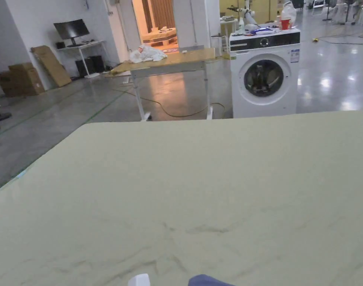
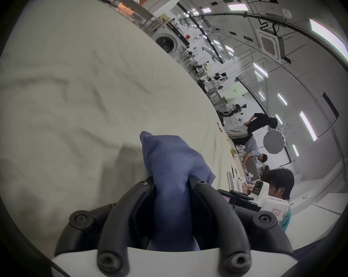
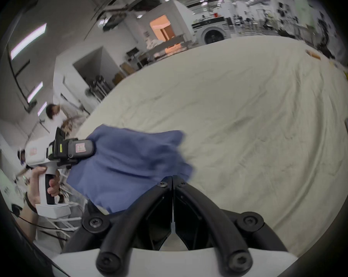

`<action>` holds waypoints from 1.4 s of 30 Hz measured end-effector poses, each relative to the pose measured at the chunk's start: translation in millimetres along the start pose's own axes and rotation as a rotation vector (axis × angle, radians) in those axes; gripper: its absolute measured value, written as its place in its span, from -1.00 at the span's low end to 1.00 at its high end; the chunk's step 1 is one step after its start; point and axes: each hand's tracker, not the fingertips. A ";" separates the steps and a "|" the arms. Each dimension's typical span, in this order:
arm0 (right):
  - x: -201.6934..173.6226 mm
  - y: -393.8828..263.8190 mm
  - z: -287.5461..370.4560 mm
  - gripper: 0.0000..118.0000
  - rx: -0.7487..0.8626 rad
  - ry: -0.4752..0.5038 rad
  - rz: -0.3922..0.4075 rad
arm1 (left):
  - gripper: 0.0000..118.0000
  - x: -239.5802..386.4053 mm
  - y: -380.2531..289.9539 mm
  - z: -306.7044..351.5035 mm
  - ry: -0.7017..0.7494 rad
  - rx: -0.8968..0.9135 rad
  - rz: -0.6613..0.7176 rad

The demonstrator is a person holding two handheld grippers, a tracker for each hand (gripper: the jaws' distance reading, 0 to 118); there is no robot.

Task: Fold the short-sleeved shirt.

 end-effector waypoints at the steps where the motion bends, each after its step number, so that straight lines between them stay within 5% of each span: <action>1: 0.1 -1.3 4.6 -1.00 0.008 0.001 0.000 | -0.56 -2.1 6.3 21.2 0.038 0.023 -0.012; 6: -7.9 -3.1 19.0 -1.00 0.007 -0.033 0.029 | -0.56 -27.0 43.0 106.0 0.374 0.150 -0.096; 10: -14.4 0.6 27.9 -1.00 0.024 -0.004 0.040 | -0.57 -77.8 90.5 148.7 0.533 0.204 0.031; 15: -18.1 5.6 29.9 -1.00 0.057 0.023 0.024 | -0.49 -89.6 102.6 111.6 0.694 0.147 -0.026; 19: -22.8 7.9 41.0 -1.00 0.085 0.010 0.053 | 0.37 -71.1 103.3 57.8 0.943 0.150 -0.073; 21: -23.7 11.2 50.6 -1.00 0.119 0.006 0.097 | 0.41 -35.7 87.9 28.3 1.079 0.121 -0.261; 24: -26.1 16.2 64.7 -1.00 0.206 -0.026 0.151 | 0.41 27.2 49.4 44.4 1.023 0.256 -0.444; 30: -32.5 29.4 101.1 -1.00 0.420 -0.075 0.235 | 0.41 153.7 -54.9 119.3 0.653 0.548 -0.610; 35: -54.0 40.2 142.3 -1.00 0.594 -0.235 0.339 | 0.41 212.6 -177.6 67.2 0.792 0.915 -0.894; 39: -63.7 42.7 167.3 -1.00 0.698 -0.251 0.374 | 0.38 230.6 -203.4 65.8 0.701 0.935 -0.896; 40: -65.0 42.9 171.1 -1.00 0.725 -0.252 0.378 | 0.33 238.0 -202.5 70.0 0.666 0.923 -0.847; 42: -67.7 41.9 174.9 -1.00 0.749 -0.251 0.383 | -0.16 236.9 -207.1 75.3 0.597 0.929 -0.821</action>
